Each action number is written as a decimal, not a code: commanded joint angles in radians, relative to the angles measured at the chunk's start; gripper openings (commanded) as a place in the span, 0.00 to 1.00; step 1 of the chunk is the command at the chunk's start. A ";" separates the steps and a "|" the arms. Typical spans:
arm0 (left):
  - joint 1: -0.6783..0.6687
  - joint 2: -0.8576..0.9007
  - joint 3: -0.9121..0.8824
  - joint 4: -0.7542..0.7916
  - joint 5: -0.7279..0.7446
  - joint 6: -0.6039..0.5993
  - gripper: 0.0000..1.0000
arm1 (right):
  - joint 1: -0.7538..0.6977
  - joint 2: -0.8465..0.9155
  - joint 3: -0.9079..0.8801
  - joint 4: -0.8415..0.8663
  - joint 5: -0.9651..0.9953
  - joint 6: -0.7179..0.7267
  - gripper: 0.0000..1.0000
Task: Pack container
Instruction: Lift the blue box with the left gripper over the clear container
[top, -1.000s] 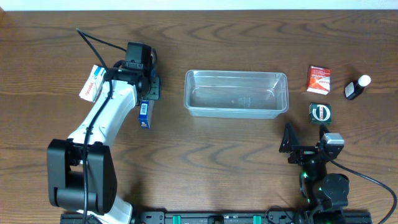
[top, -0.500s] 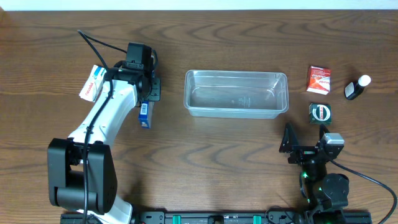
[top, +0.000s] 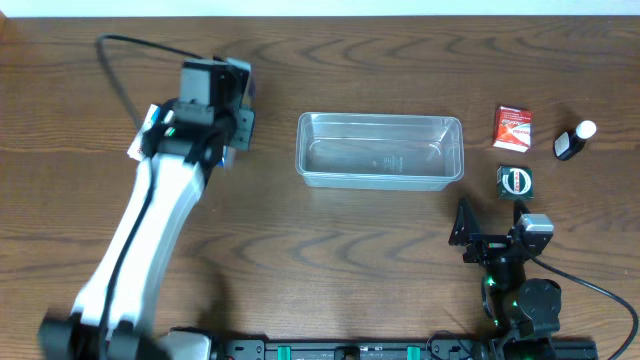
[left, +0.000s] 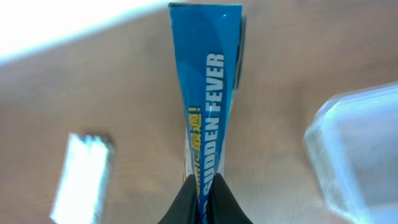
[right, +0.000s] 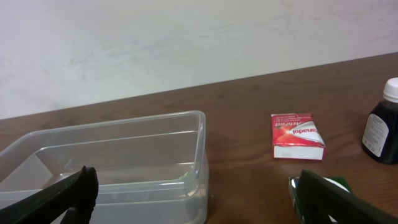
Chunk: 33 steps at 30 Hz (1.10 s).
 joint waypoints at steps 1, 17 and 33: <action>-0.045 -0.145 0.014 0.046 0.008 0.167 0.06 | -0.008 -0.002 -0.002 -0.003 0.000 -0.013 0.99; -0.277 -0.086 0.014 0.100 0.526 0.768 0.06 | -0.008 -0.002 -0.002 -0.003 0.000 -0.013 0.99; -0.290 0.192 0.014 0.185 0.505 0.807 0.06 | -0.008 -0.002 -0.002 -0.003 0.000 -0.013 0.99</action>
